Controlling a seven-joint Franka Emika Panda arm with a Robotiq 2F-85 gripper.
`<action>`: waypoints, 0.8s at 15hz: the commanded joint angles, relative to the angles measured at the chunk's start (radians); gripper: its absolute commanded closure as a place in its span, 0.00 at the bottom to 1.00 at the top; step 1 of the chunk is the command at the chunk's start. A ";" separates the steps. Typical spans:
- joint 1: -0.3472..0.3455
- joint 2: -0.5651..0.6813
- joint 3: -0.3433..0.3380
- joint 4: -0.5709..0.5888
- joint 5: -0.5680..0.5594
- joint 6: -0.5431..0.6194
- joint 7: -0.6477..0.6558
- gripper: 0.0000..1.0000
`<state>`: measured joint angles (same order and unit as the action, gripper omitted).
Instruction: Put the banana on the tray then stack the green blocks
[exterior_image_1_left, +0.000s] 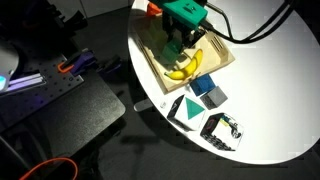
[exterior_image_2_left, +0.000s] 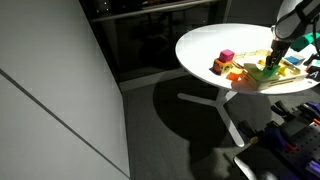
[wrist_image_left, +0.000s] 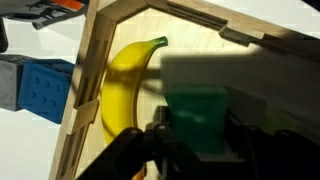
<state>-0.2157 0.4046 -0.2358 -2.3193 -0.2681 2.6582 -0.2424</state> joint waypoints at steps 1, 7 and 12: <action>0.047 -0.056 -0.039 -0.012 -0.050 -0.054 0.084 0.73; 0.090 -0.103 -0.049 0.002 -0.077 -0.161 0.210 0.73; 0.110 -0.127 -0.037 0.020 -0.075 -0.199 0.298 0.73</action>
<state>-0.1222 0.3077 -0.2734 -2.3118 -0.3139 2.5016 -0.0145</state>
